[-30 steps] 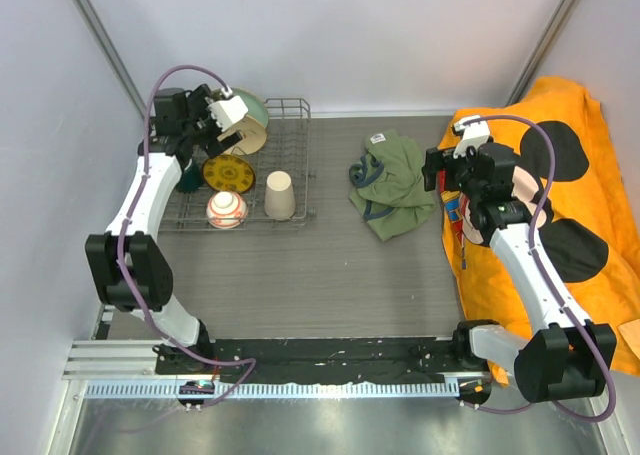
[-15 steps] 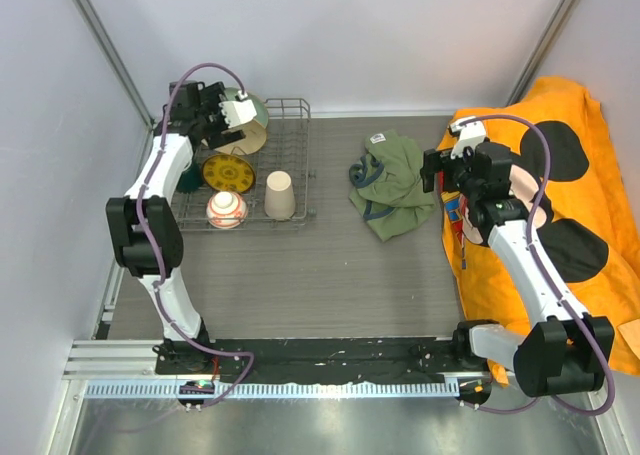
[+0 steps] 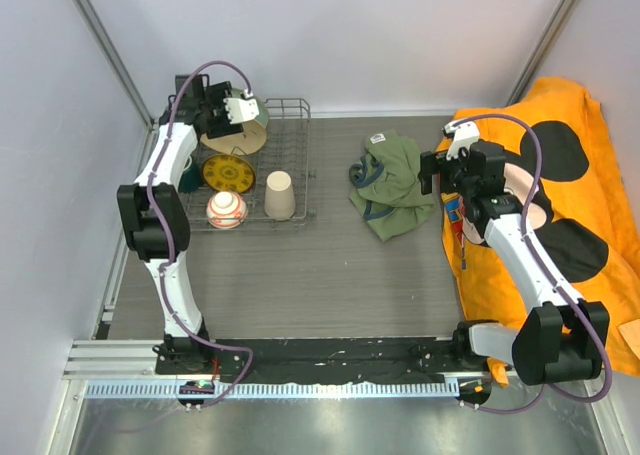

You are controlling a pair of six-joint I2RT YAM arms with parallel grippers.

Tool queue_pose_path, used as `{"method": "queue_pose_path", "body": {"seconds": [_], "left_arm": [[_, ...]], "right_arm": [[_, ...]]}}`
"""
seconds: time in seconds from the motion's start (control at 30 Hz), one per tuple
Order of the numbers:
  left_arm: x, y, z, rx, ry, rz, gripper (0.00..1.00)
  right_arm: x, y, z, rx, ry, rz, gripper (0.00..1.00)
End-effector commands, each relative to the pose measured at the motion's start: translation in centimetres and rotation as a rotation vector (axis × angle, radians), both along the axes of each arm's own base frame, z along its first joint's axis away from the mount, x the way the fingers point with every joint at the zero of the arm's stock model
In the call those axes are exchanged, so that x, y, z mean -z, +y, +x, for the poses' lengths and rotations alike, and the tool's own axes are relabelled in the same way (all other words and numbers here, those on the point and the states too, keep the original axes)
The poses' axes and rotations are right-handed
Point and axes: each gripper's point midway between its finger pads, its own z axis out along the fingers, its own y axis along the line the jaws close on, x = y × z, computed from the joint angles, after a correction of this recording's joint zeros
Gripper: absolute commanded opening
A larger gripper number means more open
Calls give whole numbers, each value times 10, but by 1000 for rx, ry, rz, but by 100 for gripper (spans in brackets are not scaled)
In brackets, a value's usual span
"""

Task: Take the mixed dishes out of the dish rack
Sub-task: Pick up the plate from the dish rack.

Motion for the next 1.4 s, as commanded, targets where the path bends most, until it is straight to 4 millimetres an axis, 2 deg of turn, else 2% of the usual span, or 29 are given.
{"method": "queue_pose_path", "body": {"seconds": [0.0, 0.3, 0.37, 0.63, 0.77, 0.93, 1.37], "left_arm": [[-4, 1, 2, 36, -2, 34, 77], [17, -1, 0, 70, 48, 53, 59], [23, 0, 0, 76, 65, 67, 52], [25, 2, 3, 79, 69, 88, 33], [23, 3, 3, 74, 65, 102, 18], [8, 4, 5, 58, 26, 90, 0], [-39, 7, 4, -21, -73, 38, 0]], "right_arm": [[-12, -2, 9, 1, -41, -14, 100], [-2, -3, 13, 7, -15, -26, 100], [0, -4, 13, 8, -11, -29, 99], [4, -5, 14, 11, -1, -36, 100], [4, -6, 15, 14, -1, -36, 100], [4, -6, 15, 13, 0, -39, 100], [0, -4, 13, 6, -10, -36, 100]]}}
